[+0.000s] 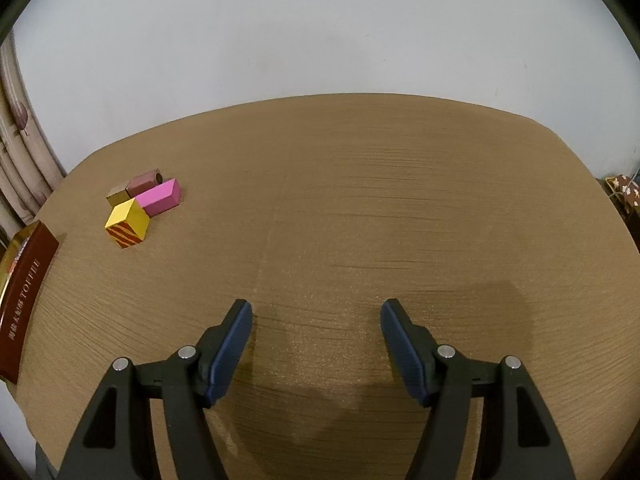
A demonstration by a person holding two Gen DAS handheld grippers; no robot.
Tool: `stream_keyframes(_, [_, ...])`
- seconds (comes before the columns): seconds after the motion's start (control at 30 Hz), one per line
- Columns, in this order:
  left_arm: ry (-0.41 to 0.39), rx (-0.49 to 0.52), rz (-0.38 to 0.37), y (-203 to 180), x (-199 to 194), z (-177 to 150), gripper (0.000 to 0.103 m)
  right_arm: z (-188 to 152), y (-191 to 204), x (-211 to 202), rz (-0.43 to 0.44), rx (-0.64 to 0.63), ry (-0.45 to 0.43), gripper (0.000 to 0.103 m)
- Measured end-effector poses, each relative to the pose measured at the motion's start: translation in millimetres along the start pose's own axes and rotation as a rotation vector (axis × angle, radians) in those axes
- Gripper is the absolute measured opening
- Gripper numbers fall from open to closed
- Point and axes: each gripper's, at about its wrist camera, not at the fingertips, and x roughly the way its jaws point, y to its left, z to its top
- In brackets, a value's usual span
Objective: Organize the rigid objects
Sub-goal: 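Lower the blue tin into the gold tin and open the left gripper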
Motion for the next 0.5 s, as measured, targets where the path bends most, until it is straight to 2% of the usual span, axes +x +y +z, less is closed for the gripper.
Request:
stream_keyframes(0.23, [0.019,-0.061,0.039,31.4,23.8,-11.9,0.033,0.9,5.5,3.6,-0.023,-0.026,0.009,0.071])
stream_keyframes(0.5, [-0.014,-0.034,0.077,23.2,33.9,-7.0,0.034,1.1,10.6,6.9,-0.037,-0.045,0.017,0.074])
